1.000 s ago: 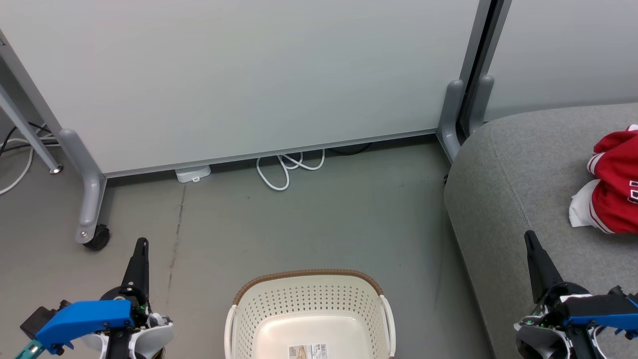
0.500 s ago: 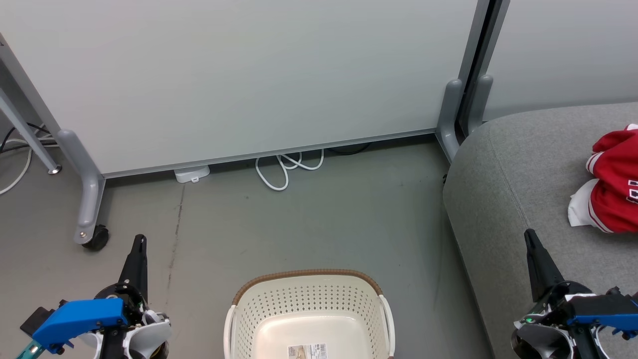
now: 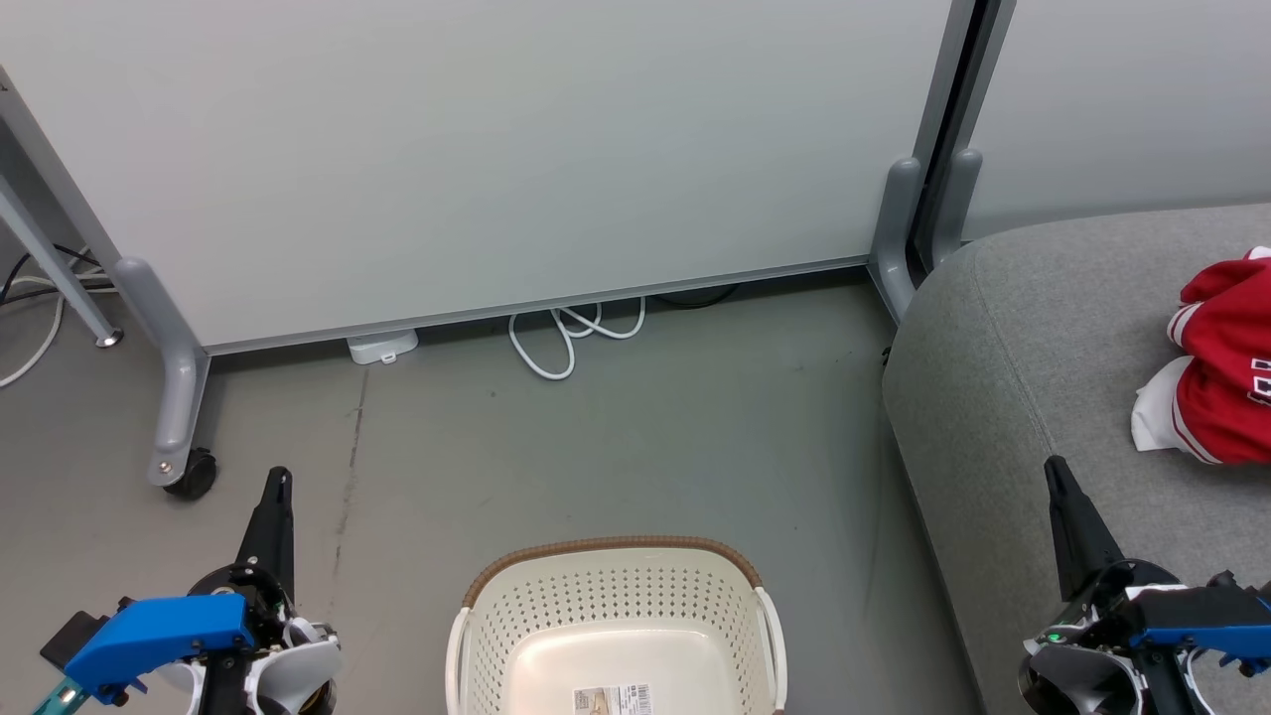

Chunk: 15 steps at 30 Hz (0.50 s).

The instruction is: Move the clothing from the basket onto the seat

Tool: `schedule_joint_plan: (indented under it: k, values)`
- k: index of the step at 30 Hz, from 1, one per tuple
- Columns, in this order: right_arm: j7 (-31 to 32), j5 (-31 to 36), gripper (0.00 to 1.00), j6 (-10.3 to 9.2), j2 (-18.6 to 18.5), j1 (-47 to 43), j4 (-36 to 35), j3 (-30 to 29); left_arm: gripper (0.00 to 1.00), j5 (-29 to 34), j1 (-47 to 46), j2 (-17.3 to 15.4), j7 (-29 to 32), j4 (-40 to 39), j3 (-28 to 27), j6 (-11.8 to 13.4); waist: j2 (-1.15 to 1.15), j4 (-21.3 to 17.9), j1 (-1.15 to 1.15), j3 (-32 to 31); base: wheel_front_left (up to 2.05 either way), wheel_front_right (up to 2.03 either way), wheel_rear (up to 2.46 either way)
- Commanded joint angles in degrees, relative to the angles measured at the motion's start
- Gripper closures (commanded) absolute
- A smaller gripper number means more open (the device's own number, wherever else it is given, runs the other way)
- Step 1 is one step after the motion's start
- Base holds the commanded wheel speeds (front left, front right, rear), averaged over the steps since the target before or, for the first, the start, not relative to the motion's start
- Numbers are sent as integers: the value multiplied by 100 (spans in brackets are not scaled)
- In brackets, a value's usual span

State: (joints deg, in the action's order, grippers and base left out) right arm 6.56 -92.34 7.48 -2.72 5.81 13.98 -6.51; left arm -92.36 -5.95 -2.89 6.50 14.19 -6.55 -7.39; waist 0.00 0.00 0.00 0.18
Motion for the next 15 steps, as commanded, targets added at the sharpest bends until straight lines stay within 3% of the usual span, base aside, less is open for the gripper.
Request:
schedule_joint_plan:
  k: [1, 15]
  values:
    - [17, -14, 100, 3, -29, 79, 10, -8, 100, -10, -56, 3, 28, -24, -11, -21, 0, 0, 0, 0, 0, 0, 0]
    - [16, -14, 100, 3, -29, 77, 10, -7, 100, -11, -56, 3, 27, -24, -10, -21, 0, 0, 0, 0, 0, 0, 0]
